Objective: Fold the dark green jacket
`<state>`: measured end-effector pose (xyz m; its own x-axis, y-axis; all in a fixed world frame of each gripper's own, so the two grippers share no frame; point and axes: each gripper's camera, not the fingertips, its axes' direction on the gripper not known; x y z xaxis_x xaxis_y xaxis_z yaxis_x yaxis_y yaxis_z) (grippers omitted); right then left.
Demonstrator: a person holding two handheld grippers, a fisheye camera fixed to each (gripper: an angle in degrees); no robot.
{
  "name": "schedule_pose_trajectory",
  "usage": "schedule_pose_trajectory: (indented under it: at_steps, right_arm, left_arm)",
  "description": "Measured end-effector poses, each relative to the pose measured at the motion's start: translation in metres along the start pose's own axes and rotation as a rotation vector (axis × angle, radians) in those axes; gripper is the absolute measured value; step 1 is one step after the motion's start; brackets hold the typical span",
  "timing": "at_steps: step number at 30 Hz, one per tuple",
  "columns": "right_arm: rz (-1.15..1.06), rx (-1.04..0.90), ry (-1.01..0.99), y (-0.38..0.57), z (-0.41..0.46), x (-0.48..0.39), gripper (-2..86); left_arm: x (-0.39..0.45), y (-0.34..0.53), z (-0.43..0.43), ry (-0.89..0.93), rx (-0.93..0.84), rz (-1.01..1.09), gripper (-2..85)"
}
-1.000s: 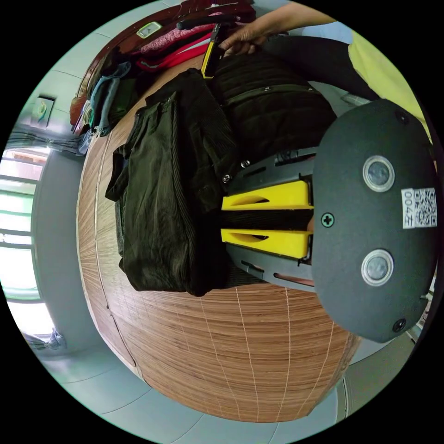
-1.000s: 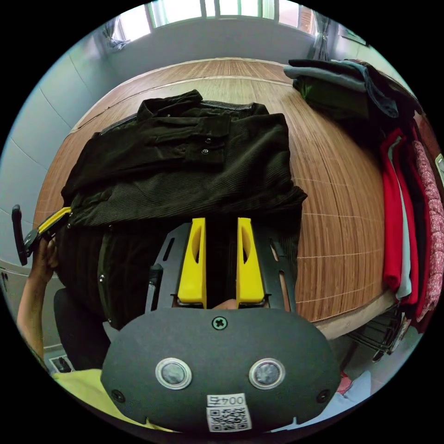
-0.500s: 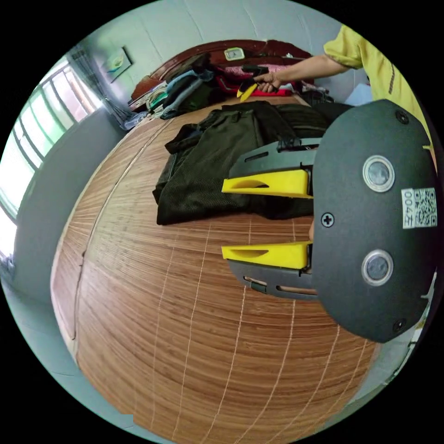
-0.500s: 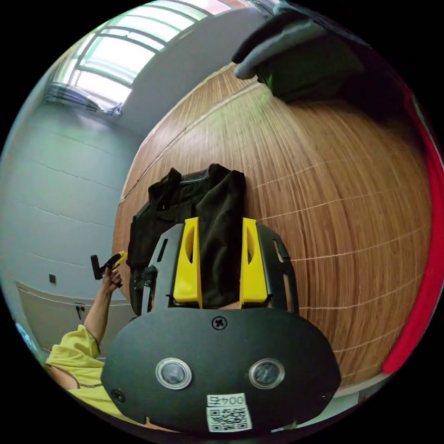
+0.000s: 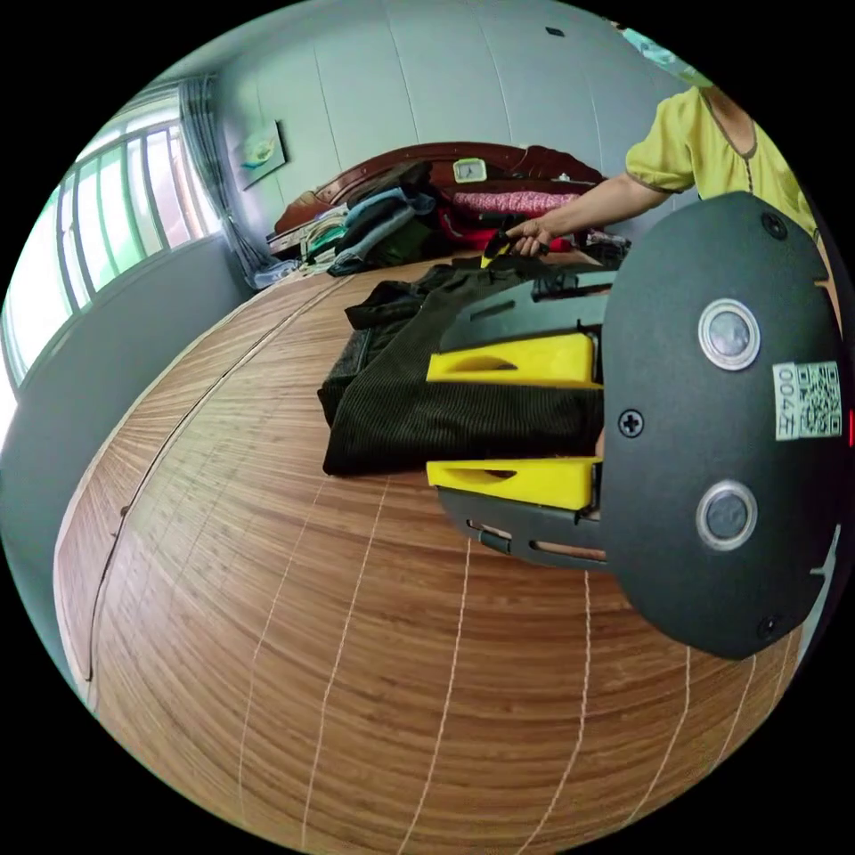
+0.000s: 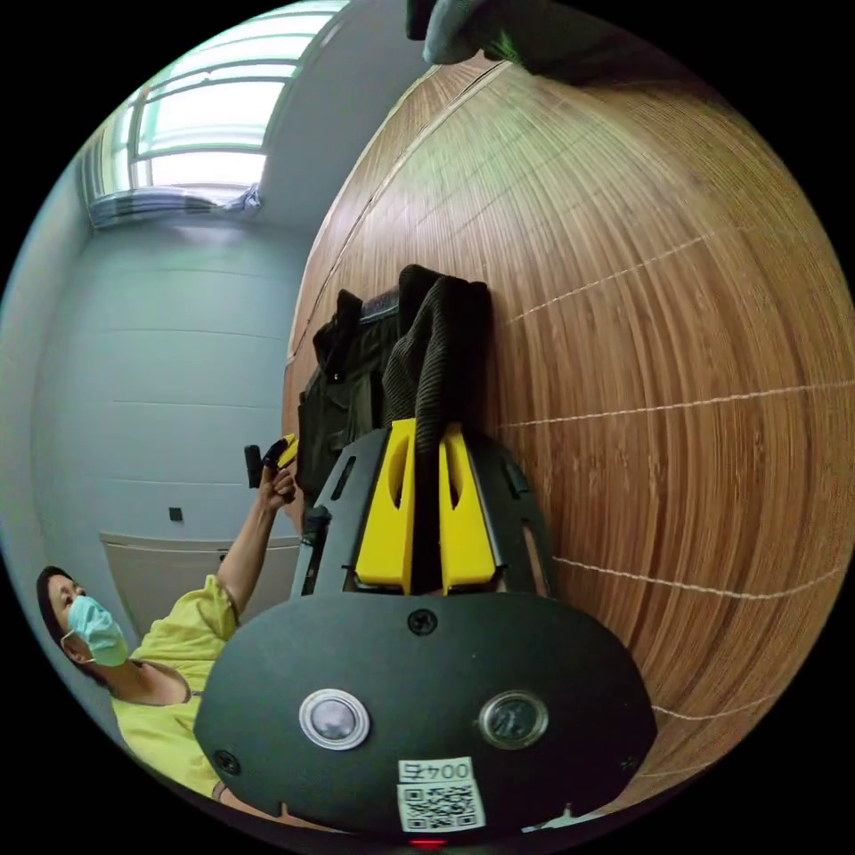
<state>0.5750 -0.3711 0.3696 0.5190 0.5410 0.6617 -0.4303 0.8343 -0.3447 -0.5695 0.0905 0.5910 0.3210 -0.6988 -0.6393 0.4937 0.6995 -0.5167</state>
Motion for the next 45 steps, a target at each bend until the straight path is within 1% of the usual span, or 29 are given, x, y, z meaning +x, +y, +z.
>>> schedule_pose_trajectory:
  at_steps: [1, 3, 4, 6, 8, 16, 20, 23, 25, 26, 27, 29, 30, 32, 34, 35, 36, 37, 38, 41, 42, 43, 45]
  right_arm:
    - [-0.011, 0.011, 0.036, 0.001, 0.0, -0.006, 4.5]
    - [-0.068, 0.042, 0.198, 0.008, 0.006, -0.034, 3.9]
    - [-0.092, 0.045, 0.248, 0.009, 0.009, -0.043, 3.8]
    - [-0.181, 0.047, 0.433, 0.01, 0.027, -0.075, 3.4]
    - [-0.212, 0.054, 0.504, 0.008, 0.039, -0.091, 3.2]
    - [-0.232, 0.091, 0.585, -0.011, 0.08, -0.121, 2.4]
    - [-0.279, 0.156, 0.646, -0.039, 0.094, -0.147, 2.4]
    - [-0.257, 0.191, 0.689, -0.069, 0.105, -0.158, 3.2]
    - [-0.221, 0.203, 0.705, -0.084, 0.113, -0.16, 3.7]
    - [-0.201, 0.169, 0.695, -0.093, 0.121, -0.158, 4.2]
    - [-0.159, 0.106, 0.717, -0.099, 0.131, -0.153, 4.8]
    - [-0.133, 0.076, 0.813, -0.094, 0.139, -0.149, 5.7]
    - [-0.119, 0.077, 0.848, -0.085, 0.138, -0.146, 7.2]
    - [-0.137, 0.096, 0.837, -0.061, 0.131, -0.147, 9.6]
    - [-0.196, 0.155, 0.773, -0.02, 0.118, -0.157, 10.4]
    - [-0.246, 0.167, 0.699, 0.013, 0.113, -0.164, 10.4]
    - [-0.299, 0.153, 0.625, 0.05, 0.112, -0.172, 10.4]
    - [-0.325, 0.138, 0.6, 0.069, 0.114, -0.177, 10.3]
    - [-0.36, 0.1, 0.585, 0.107, 0.12, -0.184, 10.1]
    - [-0.399, 0.009, 0.574, 0.202, 0.14, -0.197, 9.6]
    - [-0.391, -0.021, 0.571, 0.236, 0.146, -0.198, 9.1]
    - [-0.381, -0.031, 0.574, 0.252, 0.149, -0.198, 8.7]
    - [-0.309, -0.05, 0.581, 0.304, 0.157, -0.196, 7.3]
  left_arm:
    - [0.003, 0.001, 0.0, -0.012, 0.013, 0.005, 5.2]
    - [0.022, 0.011, -0.003, -0.11, 0.091, 0.034, 3.9]
    - [0.028, 0.014, -0.004, -0.139, 0.11, 0.041, 3.7]
    - [0.049, 0.023, -0.004, -0.249, 0.161, 0.076, 3.1]
    - [0.06, 0.025, -0.002, -0.307, 0.171, 0.098, 2.9]
    - [0.113, 0.007, 0.015, -0.471, 0.143, 0.231, 2.2]
    - [0.151, -0.02, 0.018, -0.527, 0.178, 0.317, 2.3]
    - [0.18, -0.043, 0.026, -0.602, 0.191, 0.369, 2.8]
    - [0.187, -0.056, 0.034, -0.632, 0.17, 0.363, 3.3]
    - [0.188, -0.062, 0.04, -0.648, 0.142, 0.341, 3.7]
    - [0.184, -0.066, 0.05, -0.67, 0.083, 0.3, 4.4]
    - [0.175, -0.064, 0.064, -0.721, -0.029, 0.261, 5.8]
    - [0.173, -0.054, 0.062, -0.74, -0.02, 0.264, 6.7]
    - [0.169, -0.036, 0.05, -0.708, 0.026, 0.254, 7.6]
    - [0.171, -0.011, 0.033, -0.656, 0.066, 0.274, 7.7]
    - [0.175, 0.014, 0.02, -0.632, 0.111, 0.287, 7.5]
    - [0.181, 0.043, 0.007, -0.589, 0.147, 0.314, 6.8]
    - [0.184, 0.059, 0.001, -0.561, 0.159, 0.329, 6.5]
    - [0.192, 0.094, -0.01, -0.504, 0.177, 0.355, 5.5]
    - [0.211, 0.19, -0.026, -0.424, 0.158, 0.395, 3.4]
    - [0.215, 0.228, -0.03, -0.406, 0.145, 0.388, 2.7]
    - [0.217, 0.247, -0.032, -0.398, 0.14, 0.384, 2.3]
    - [0.22, 0.31, -0.029, -0.395, 0.091, 0.356, 1.2]
